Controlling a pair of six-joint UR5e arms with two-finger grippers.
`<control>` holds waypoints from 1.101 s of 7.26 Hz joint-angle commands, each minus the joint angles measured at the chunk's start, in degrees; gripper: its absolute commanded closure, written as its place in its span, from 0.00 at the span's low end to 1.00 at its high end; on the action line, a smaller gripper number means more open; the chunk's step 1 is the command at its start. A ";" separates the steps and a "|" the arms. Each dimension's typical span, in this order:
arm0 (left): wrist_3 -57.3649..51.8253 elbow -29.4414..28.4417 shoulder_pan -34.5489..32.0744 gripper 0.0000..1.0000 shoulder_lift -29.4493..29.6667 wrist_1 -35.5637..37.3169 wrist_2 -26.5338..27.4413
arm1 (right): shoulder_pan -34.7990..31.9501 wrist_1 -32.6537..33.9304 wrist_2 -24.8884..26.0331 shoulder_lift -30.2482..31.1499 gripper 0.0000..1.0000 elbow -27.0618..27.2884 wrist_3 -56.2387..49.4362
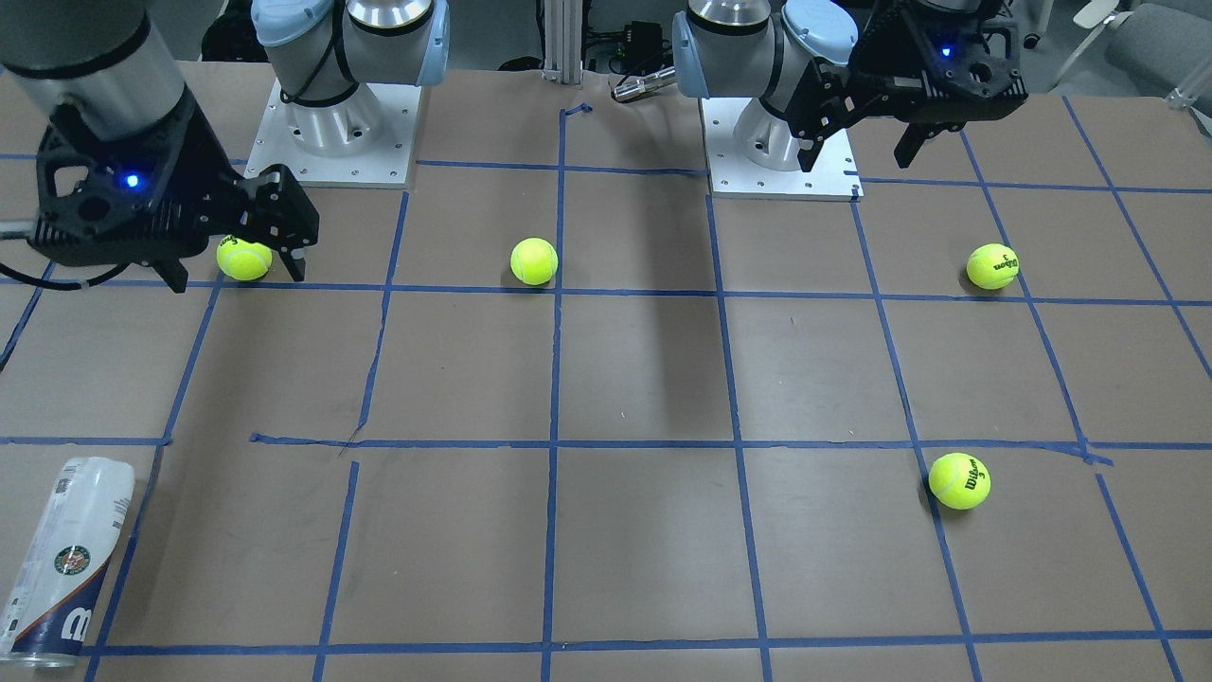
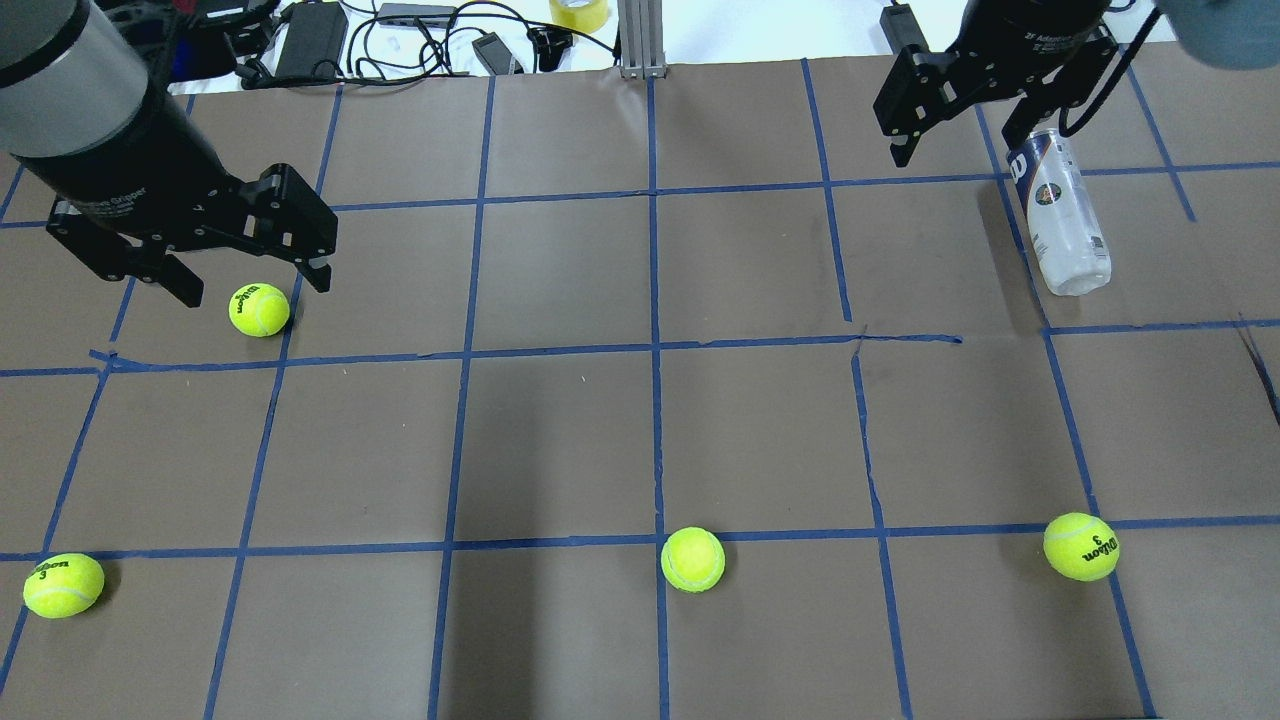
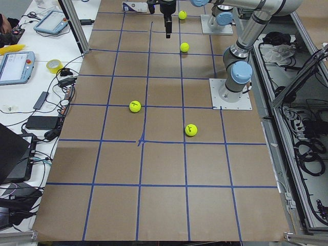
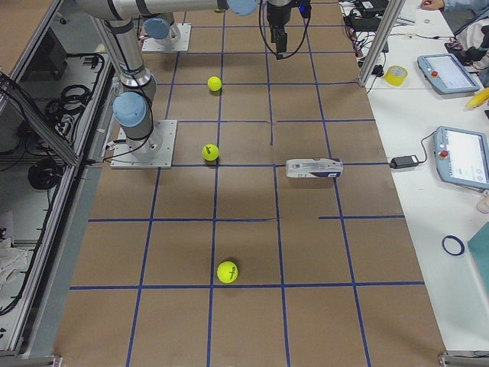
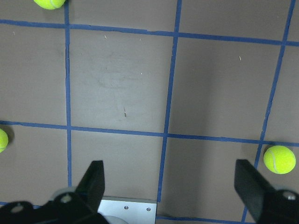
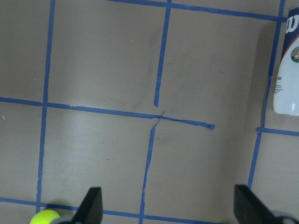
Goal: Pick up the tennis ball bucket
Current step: 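Move the right gripper down over the white tennis ball can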
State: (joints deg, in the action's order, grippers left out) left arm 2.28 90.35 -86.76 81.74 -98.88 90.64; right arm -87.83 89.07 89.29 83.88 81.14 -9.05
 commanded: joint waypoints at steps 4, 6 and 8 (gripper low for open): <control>0.00 0.00 0.01 0.00 0.00 -0.09 0.06 | 9.15 5.59 4.73 -14.58 0.00 -9.02 -1.75; 0.00 0.00 0.01 0.00 0.00 -0.09 0.06 | 14.31 6.90 6.43 -24.51 0.00 -16.95 -3.34; 0.00 0.09 -0.08 0.00 0.00 -0.18 0.06 | 18.12 12.33 6.16 -30.95 0.00 -17.42 -3.35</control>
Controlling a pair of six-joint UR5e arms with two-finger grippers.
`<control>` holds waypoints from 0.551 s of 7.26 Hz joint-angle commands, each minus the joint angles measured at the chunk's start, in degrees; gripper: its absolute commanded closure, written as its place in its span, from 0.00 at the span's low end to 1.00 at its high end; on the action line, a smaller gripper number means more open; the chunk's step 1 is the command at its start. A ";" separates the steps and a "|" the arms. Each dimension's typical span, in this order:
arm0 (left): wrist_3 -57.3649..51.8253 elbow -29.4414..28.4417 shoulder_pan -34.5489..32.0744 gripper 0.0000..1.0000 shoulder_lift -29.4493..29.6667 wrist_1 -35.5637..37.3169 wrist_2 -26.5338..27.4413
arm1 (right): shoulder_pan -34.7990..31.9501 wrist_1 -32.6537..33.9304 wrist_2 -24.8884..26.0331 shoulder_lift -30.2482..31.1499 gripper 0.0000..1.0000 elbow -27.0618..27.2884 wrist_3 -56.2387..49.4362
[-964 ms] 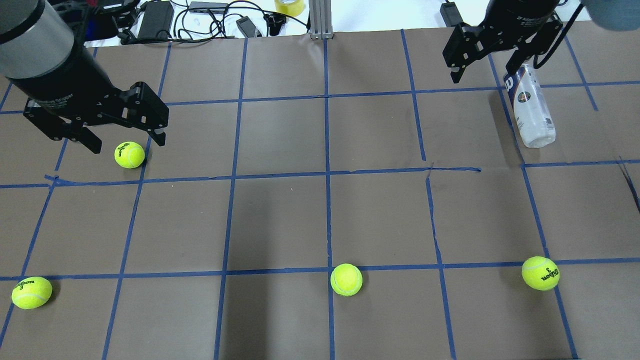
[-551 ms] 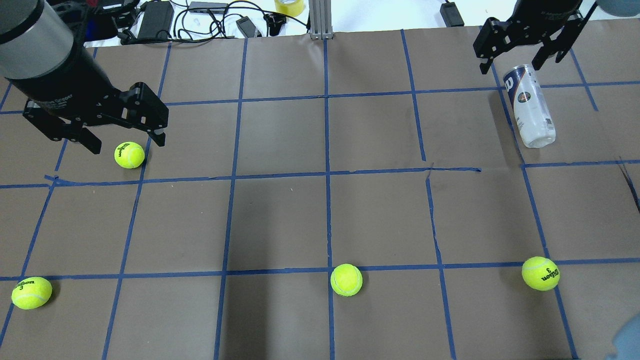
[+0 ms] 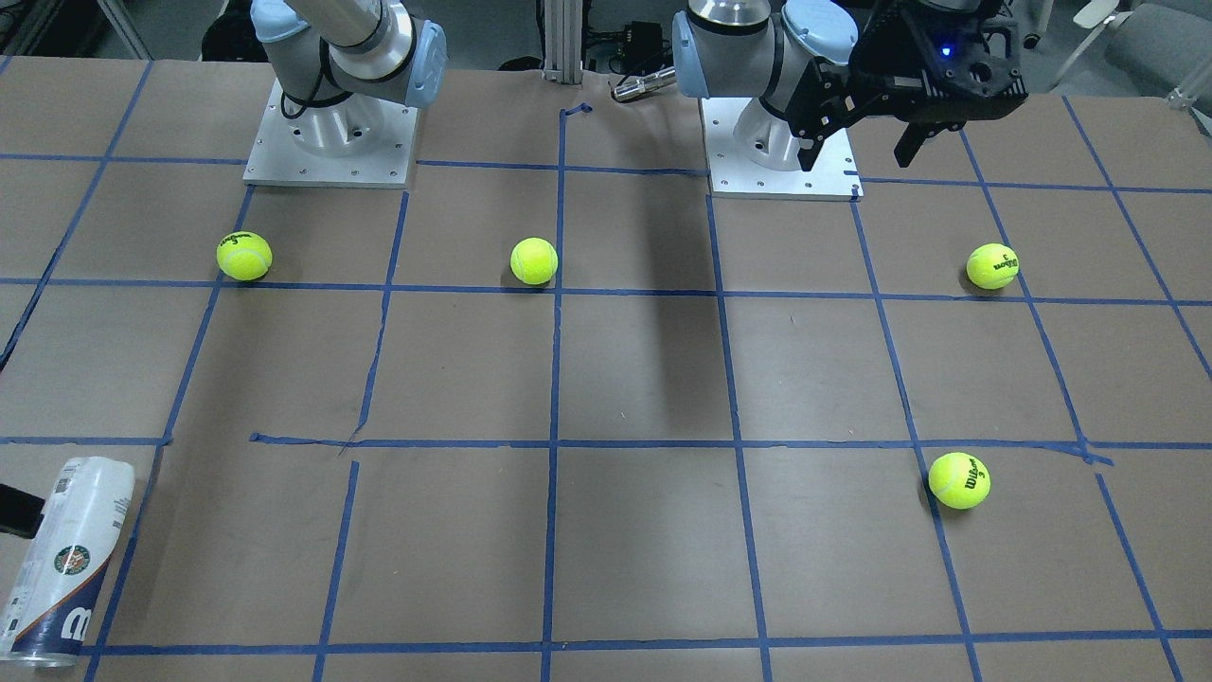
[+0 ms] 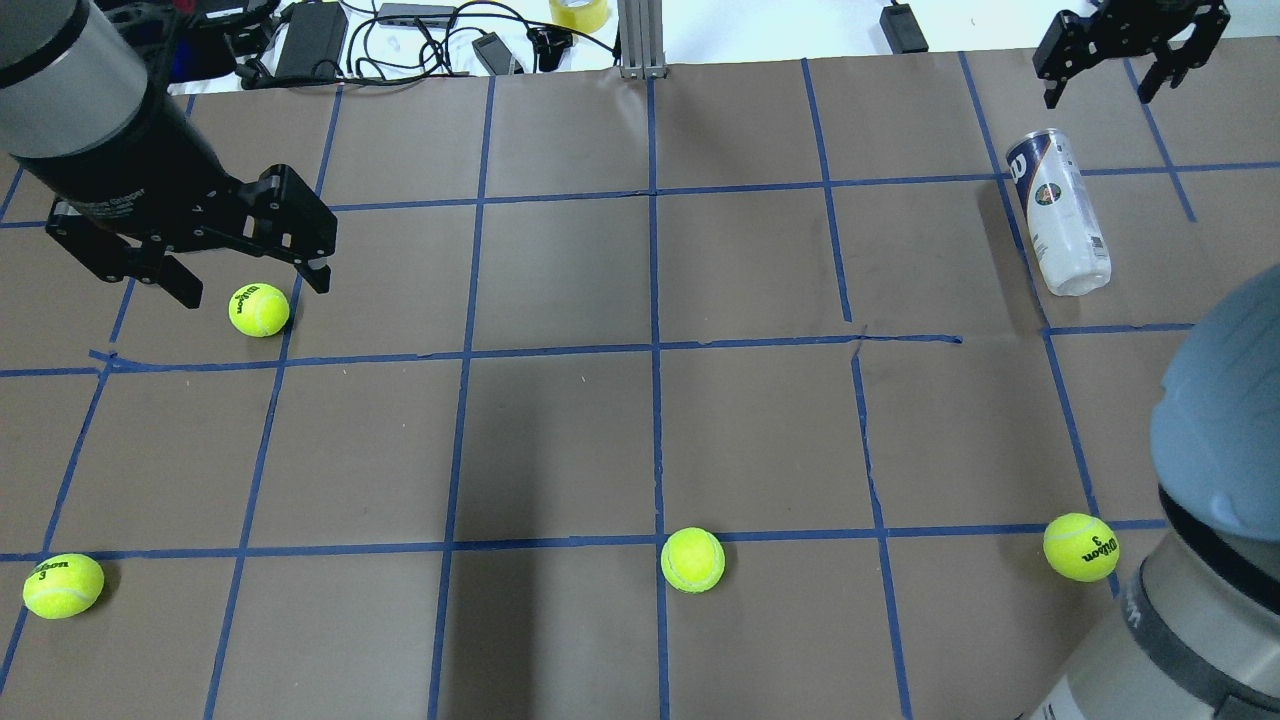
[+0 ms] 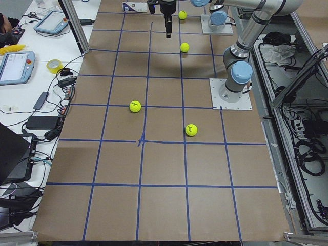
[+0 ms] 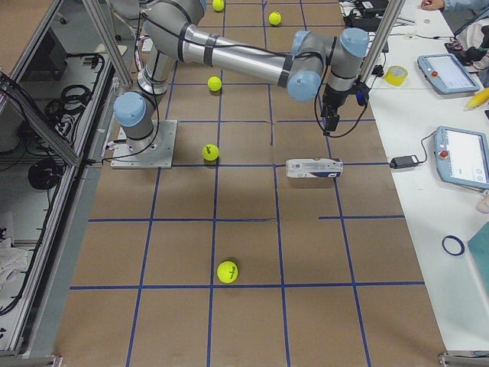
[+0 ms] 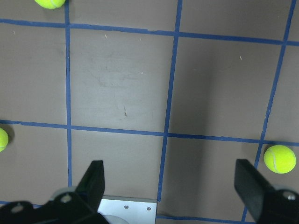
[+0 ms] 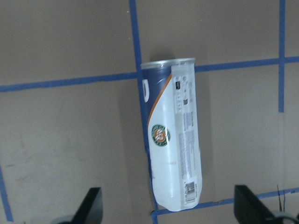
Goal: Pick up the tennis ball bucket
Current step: 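Move the right gripper down over the white tennis ball can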
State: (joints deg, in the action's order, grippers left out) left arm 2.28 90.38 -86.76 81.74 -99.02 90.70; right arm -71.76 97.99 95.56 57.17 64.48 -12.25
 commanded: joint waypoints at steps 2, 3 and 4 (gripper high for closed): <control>0.00 0.06 -0.08 0.00 -0.01 0.06 0.00 | 2.06 6.14 -2.29 -8.47 0.00 -0.76 -1.97; 0.00 0.15 0.01 0.00 -0.01 0.06 -0.09 | 2.06 7.72 -2.57 -9.53 0.00 -0.67 -3.47; 0.00 0.06 0.01 0.00 -0.01 0.06 0.00 | 2.15 9.74 -2.83 -10.67 0.00 -0.67 -3.48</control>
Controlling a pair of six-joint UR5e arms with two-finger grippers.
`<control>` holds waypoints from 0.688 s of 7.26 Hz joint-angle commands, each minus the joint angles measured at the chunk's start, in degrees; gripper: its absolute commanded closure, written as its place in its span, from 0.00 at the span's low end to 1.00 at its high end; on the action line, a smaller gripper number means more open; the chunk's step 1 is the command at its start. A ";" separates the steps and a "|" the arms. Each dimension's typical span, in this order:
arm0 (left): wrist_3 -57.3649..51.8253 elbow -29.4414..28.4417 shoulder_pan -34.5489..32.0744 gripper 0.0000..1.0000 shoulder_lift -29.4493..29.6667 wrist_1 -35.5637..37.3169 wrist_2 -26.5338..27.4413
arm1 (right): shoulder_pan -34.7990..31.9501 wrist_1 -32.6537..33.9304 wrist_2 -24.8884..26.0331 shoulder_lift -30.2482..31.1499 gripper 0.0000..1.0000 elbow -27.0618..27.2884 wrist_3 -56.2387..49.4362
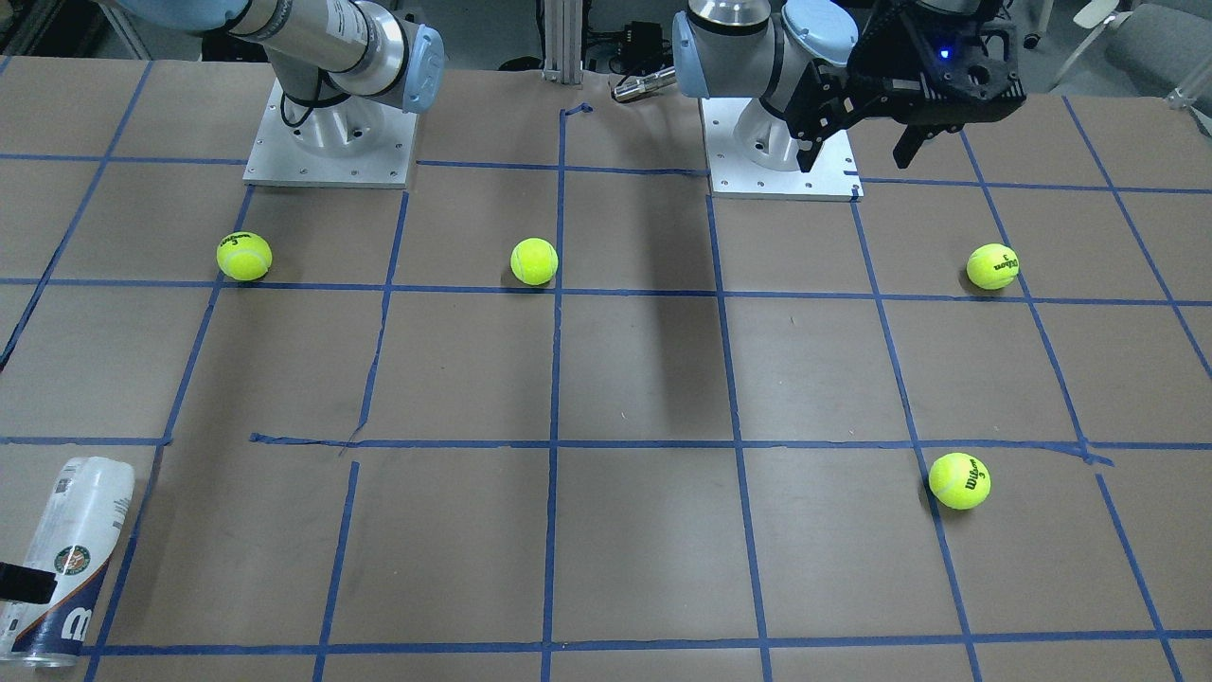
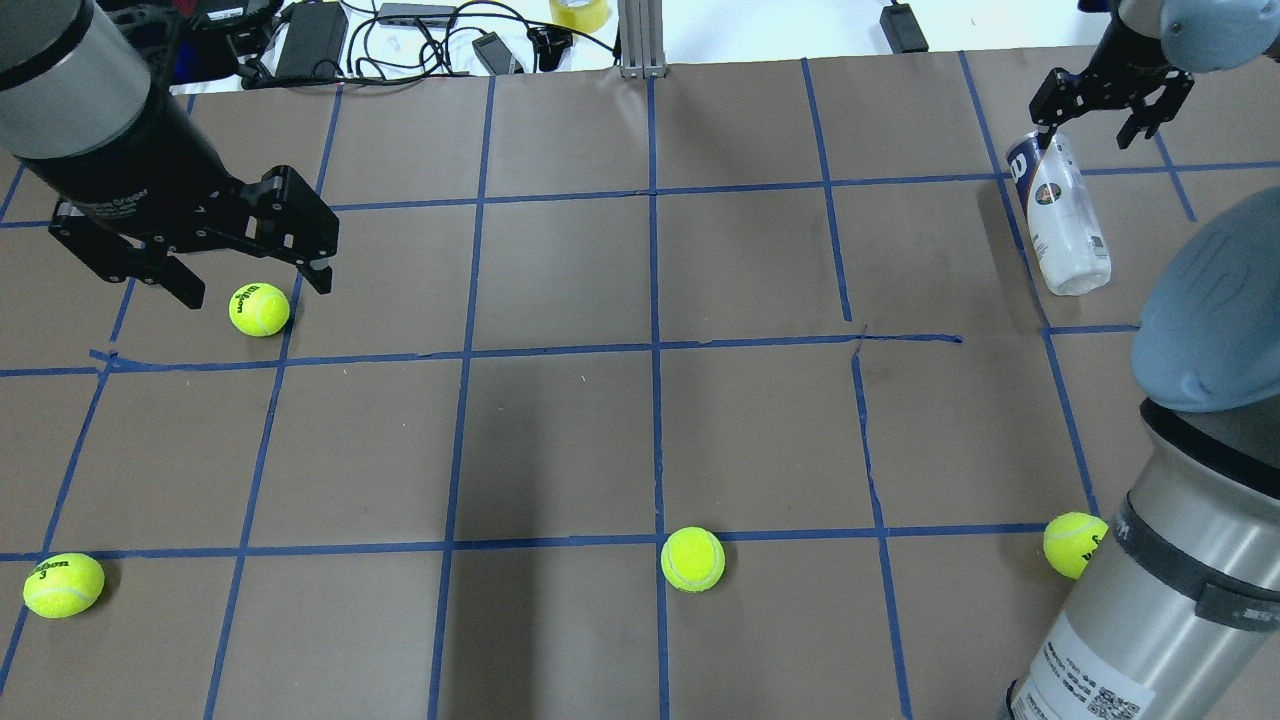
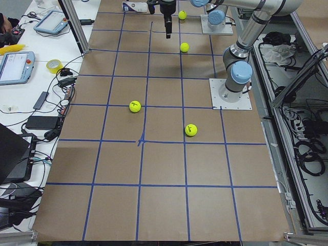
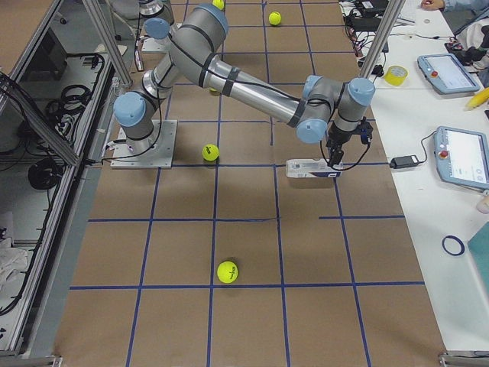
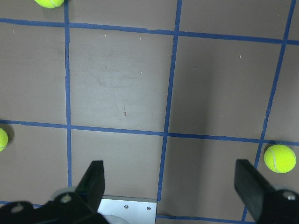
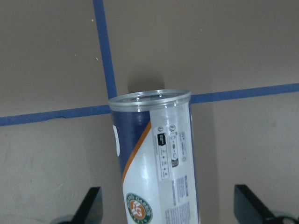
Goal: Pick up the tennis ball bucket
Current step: 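Close the right gripper on the can's closed end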
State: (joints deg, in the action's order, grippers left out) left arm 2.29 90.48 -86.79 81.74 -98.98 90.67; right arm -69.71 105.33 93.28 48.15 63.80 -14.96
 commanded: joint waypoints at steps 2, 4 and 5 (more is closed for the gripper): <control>0.00 -0.04 0.13 0.00 0.00 0.02 0.03 | 2.72 2.86 -6.14 -3.84 0.00 0.36 -5.05; 0.00 -0.04 0.13 0.00 0.00 -0.07 -0.05 | 2.74 3.65 -7.58 -4.11 0.00 0.10 -6.40; 0.00 -0.04 0.13 0.00 0.00 0.01 0.03 | 2.65 3.65 -7.68 -4.11 0.00 0.19 -6.49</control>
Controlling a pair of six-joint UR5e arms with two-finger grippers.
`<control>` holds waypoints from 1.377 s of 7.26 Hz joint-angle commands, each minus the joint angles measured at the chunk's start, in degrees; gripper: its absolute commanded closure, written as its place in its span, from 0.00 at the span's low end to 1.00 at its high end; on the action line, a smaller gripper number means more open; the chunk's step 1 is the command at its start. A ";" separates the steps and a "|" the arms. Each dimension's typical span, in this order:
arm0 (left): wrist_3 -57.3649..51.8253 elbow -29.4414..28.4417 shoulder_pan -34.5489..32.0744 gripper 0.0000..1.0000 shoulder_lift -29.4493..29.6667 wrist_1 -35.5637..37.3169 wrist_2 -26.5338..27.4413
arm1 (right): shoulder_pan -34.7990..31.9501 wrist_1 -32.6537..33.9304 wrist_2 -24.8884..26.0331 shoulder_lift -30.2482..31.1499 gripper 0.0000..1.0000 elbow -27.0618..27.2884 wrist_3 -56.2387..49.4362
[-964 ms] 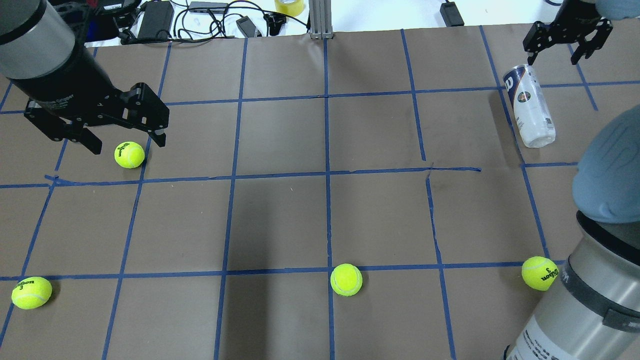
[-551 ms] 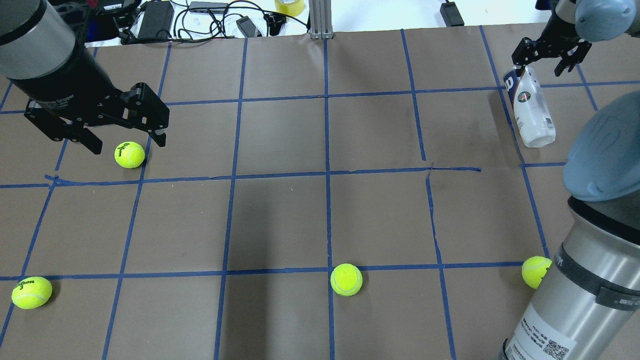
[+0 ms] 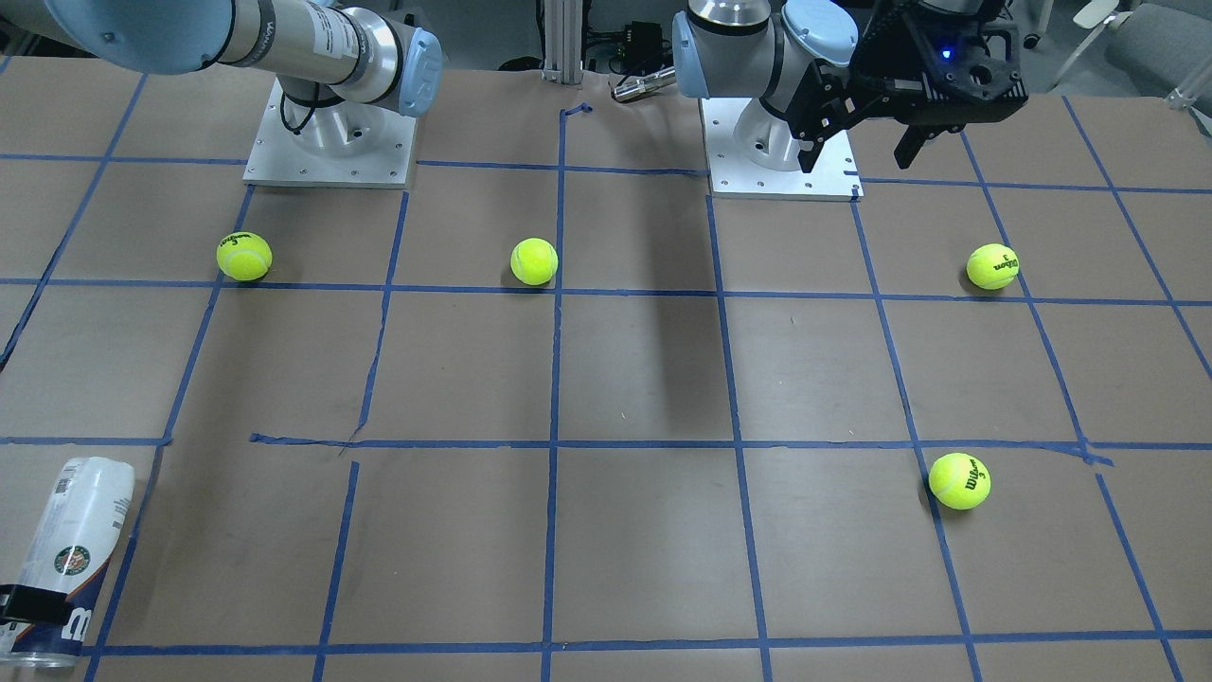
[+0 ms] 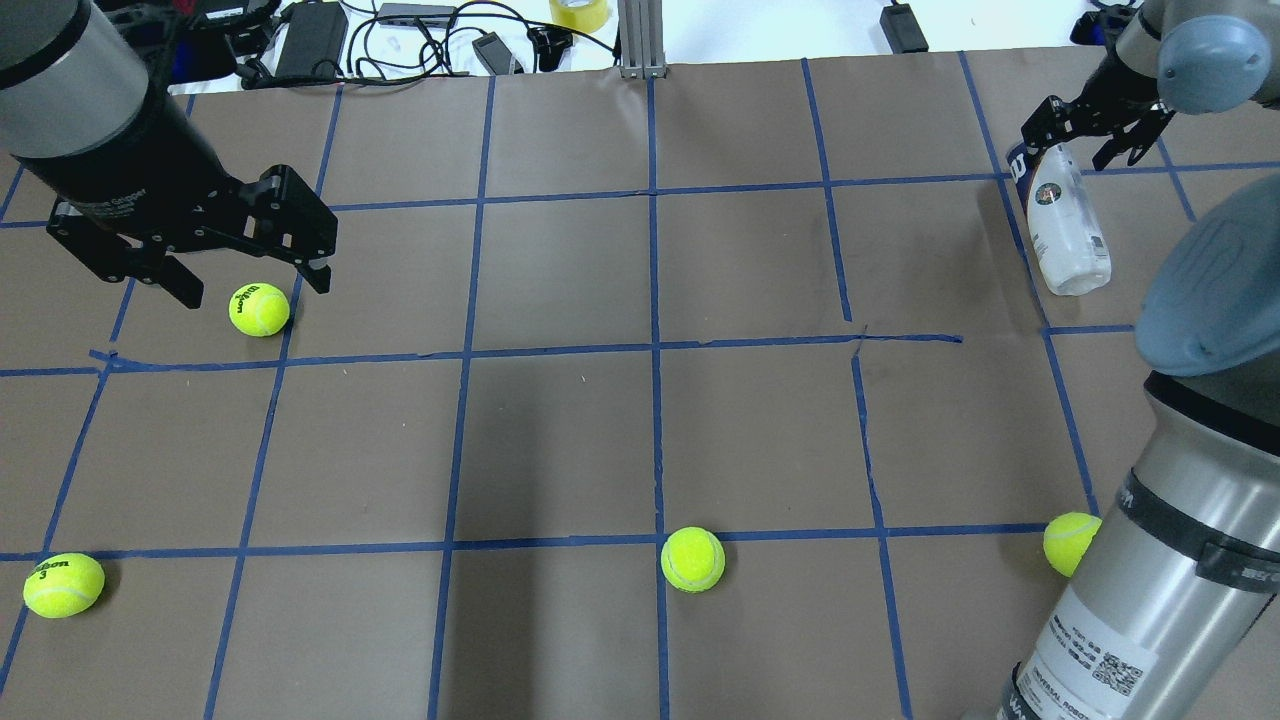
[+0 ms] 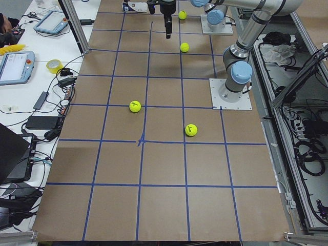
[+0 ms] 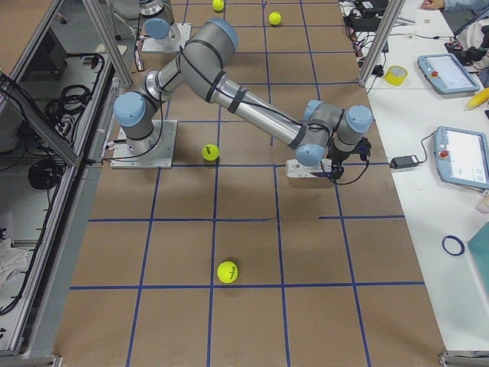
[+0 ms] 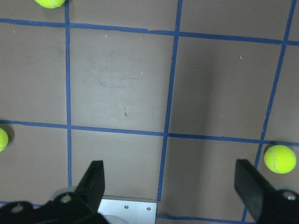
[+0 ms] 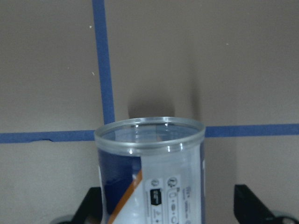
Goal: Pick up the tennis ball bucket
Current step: 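Close the right gripper on the can's closed end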
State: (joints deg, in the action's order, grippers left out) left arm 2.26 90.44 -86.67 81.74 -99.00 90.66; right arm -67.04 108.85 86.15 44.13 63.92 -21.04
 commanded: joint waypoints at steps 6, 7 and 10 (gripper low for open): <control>-0.07 0.00 0.18 0.00 0.00 0.04 -0.05 | -1.43 2.85 -0.63 -2.82 0.00 -0.03 -1.63; 0.02 0.00 0.18 0.00 0.00 0.12 0.04 | -1.51 2.86 -0.11 -2.73 0.00 -0.03 -1.72; 0.02 0.00 0.18 0.00 0.00 0.12 0.04 | -1.60 4.26 -0.10 -2.82 0.12 0.23 -1.63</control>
State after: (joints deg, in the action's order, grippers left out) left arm 2.22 90.44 -86.46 81.74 -98.88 90.66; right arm -68.60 112.87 86.02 41.31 63.94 -22.70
